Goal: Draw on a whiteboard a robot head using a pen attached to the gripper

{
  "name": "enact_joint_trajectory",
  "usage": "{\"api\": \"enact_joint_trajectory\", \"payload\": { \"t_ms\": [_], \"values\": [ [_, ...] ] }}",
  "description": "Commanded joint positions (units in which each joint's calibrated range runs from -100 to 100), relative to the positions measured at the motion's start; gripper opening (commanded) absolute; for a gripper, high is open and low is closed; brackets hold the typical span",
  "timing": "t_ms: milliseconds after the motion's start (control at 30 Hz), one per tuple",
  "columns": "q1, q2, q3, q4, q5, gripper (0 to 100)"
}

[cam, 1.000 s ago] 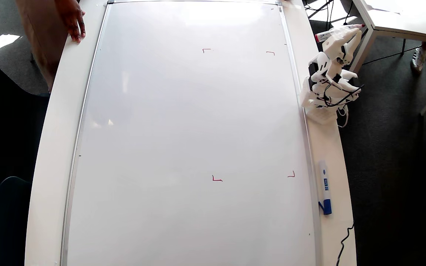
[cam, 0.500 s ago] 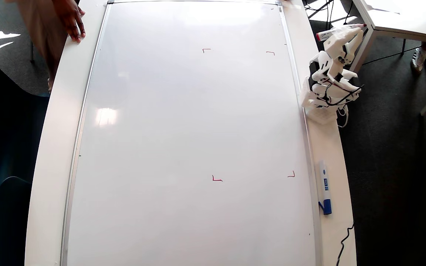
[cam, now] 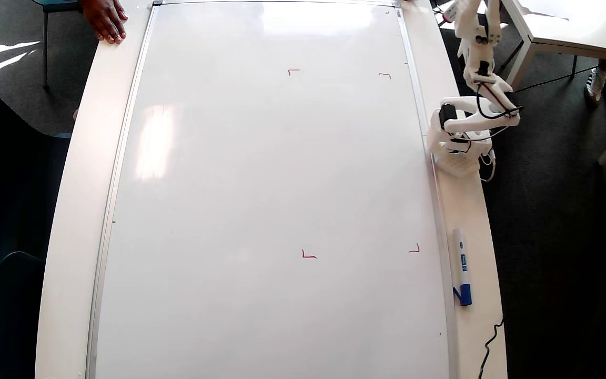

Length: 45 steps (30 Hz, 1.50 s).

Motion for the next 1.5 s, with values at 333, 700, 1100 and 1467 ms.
{"api": "enact_joint_trajectory", "payload": {
  "t_ms": [333,700,1100,1467],
  "values": [
    [-2.81,25.55,-27.64,40.21,24.91,1],
    [-4.87,28.91,-21.29,41.77,26.68,1],
    [-11.21,45.01,-41.53,101.72,44.91,1],
    [-19.38,71.84,-68.23,119.79,45.23,1]
  ]
}}
